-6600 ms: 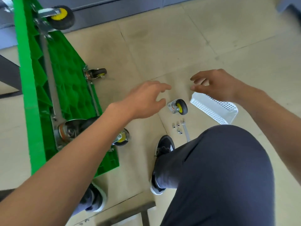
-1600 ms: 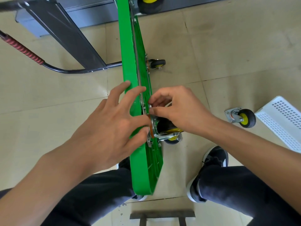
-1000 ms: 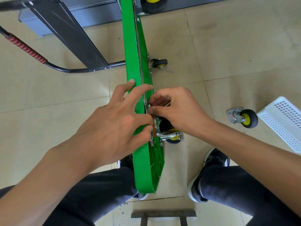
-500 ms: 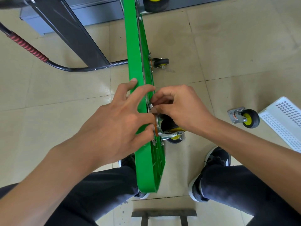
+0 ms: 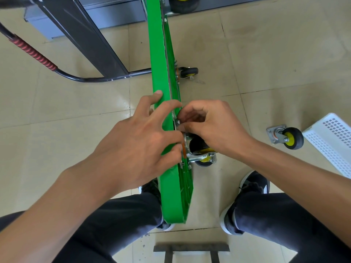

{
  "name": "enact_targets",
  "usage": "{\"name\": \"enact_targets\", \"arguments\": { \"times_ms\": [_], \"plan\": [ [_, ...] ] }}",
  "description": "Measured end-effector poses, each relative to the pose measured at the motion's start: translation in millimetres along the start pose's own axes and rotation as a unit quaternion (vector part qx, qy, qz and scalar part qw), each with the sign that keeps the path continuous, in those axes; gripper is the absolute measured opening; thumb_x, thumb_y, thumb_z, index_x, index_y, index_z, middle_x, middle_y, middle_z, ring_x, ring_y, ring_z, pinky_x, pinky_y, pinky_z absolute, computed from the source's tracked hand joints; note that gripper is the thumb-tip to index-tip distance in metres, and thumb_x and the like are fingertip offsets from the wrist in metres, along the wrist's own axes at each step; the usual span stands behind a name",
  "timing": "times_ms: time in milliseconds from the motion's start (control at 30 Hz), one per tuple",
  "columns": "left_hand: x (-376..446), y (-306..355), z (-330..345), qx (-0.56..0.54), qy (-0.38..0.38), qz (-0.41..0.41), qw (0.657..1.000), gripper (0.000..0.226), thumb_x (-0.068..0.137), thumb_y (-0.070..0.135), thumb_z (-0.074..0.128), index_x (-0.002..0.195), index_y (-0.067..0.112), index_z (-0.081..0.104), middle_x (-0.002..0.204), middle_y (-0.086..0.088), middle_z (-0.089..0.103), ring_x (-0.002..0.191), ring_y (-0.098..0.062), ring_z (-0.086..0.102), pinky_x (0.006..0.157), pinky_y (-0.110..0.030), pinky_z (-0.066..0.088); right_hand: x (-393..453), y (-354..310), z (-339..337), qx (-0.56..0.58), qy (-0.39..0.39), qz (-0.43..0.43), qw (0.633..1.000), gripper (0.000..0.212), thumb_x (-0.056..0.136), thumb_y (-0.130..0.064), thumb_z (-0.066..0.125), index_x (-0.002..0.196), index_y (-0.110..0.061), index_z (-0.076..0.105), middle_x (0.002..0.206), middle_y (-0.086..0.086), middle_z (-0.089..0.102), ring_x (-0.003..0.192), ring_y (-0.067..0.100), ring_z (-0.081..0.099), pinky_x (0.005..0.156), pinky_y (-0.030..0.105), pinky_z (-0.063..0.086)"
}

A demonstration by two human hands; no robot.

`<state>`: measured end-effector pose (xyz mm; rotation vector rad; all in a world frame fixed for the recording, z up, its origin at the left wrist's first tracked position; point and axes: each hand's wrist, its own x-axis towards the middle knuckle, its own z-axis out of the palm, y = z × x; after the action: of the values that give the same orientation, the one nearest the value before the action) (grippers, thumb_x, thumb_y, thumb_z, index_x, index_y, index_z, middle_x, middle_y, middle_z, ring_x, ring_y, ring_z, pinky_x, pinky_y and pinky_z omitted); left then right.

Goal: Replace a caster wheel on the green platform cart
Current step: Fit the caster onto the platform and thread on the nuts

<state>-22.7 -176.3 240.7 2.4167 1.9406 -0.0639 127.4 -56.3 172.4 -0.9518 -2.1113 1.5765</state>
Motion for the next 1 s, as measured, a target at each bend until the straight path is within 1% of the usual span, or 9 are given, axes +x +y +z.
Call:
{"name": "enact_targets", "arguments": {
  "times_ms": [100, 267, 333, 433, 633, 833, 933, 1000],
  "plan": [
    [0.3, 0.4, -0.1, -0.001, 0.000, -0.001, 1.000, 0.042, 0.095, 0.048, 0.033, 0.093, 0.035, 0.072, 0.145, -0.009, 0.046, 0.138, -0.044, 0.036, 0.050, -0.039, 0.054, 1.6, 1.2, -0.8, 0.022, -0.005, 0.019, 1.000, 0.016, 0.078, -0.005, 0.082, 0.088, -0.015, 0.075, 0.083, -0.004, 0.075, 0.080, 0.009, 0.072, 0.083, 0.036, 0.059],
    [1.3, 0.8, -0.7, -0.004, 0.001, -0.003, 1.000, 0.042, 0.094, 0.048, 0.033, 0.090, 0.033, 0.072, 0.143, -0.008, 0.048, 0.138, -0.044, 0.036, 0.050, -0.039, 0.054, 1.8, 2.2, -0.9, 0.046, -0.015, 0.036, 0.998, 0.019, 0.079, -0.006, 0.082, 0.093, -0.016, 0.073, 0.083, -0.002, 0.077, 0.081, 0.010, 0.074, 0.084, 0.035, 0.060],
    [1.3, 0.9, -0.6, -0.005, 0.002, -0.002, 1.000, 0.042, 0.094, 0.048, 0.033, 0.090, 0.033, 0.072, 0.142, -0.008, 0.048, 0.138, -0.043, 0.036, 0.049, -0.038, 0.053, 2.1, 2.7, -1.0, 0.044, -0.017, 0.032, 0.998, 0.016, 0.080, -0.007, 0.082, 0.092, -0.014, 0.074, 0.083, -0.001, 0.076, 0.081, 0.012, 0.073, 0.084, 0.037, 0.060],
    [1.3, 1.1, -0.1, -0.002, 0.004, 0.000, 1.000, 0.043, 0.094, 0.048, 0.033, 0.090, 0.033, 0.072, 0.141, -0.007, 0.049, 0.138, -0.043, 0.037, 0.049, -0.038, 0.053, 1.3, 2.5, 0.3, 0.031, -0.016, 0.024, 0.999, 0.015, 0.080, -0.007, 0.081, 0.092, -0.012, 0.074, 0.084, -0.002, 0.076, 0.081, 0.010, 0.072, 0.083, 0.036, 0.059],
    [1.2, 0.7, -0.1, -0.004, 0.008, 0.001, 1.000, 0.043, 0.094, 0.047, 0.033, 0.089, 0.032, 0.073, 0.140, -0.008, 0.050, 0.137, -0.044, 0.037, 0.049, -0.039, 0.053, 0.7, 2.9, 1.6, 0.035, -0.005, 0.037, 0.999, 0.012, 0.083, -0.010, 0.080, 0.094, -0.011, 0.076, 0.085, -0.001, 0.077, 0.081, 0.010, 0.073, 0.086, 0.039, 0.059],
    [1.2, 0.6, -0.2, -0.003, 0.007, 0.002, 1.000, 0.042, 0.094, 0.047, 0.033, 0.090, 0.033, 0.073, 0.141, -0.009, 0.051, 0.137, -0.044, 0.037, 0.049, -0.039, 0.053, -0.1, 4.8, 3.9, 0.017, -0.001, 0.031, 0.999, 0.006, 0.087, -0.016, 0.077, 0.092, -0.019, 0.076, 0.085, -0.005, 0.077, 0.083, 0.008, 0.073, 0.088, 0.040, 0.058],
    [1.3, 0.2, -0.3, 0.001, 0.007, 0.003, 1.000, 0.042, 0.094, 0.048, 0.033, 0.090, 0.033, 0.072, 0.141, -0.009, 0.050, 0.137, -0.044, 0.037, 0.050, -0.039, 0.054, -0.4, 4.6, 4.0, 0.017, -0.002, 0.031, 0.999, 0.006, 0.089, -0.017, 0.075, 0.094, -0.016, 0.077, 0.085, -0.004, 0.077, 0.082, 0.011, 0.073, 0.085, 0.042, 0.058],
    [1.3, 0.4, -0.2, -0.001, 0.005, 0.002, 1.000, 0.042, 0.094, 0.048, 0.033, 0.089, 0.033, 0.072, 0.142, -0.009, 0.050, 0.138, -0.044, 0.037, 0.051, -0.039, 0.054, -0.9, 4.9, 4.1, 0.001, -0.003, 0.028, 1.000, 0.008, 0.092, -0.021, 0.071, 0.092, -0.017, 0.079, 0.079, -0.001, 0.076, 0.076, 0.017, 0.072, 0.077, 0.044, 0.058]
  ]
}}
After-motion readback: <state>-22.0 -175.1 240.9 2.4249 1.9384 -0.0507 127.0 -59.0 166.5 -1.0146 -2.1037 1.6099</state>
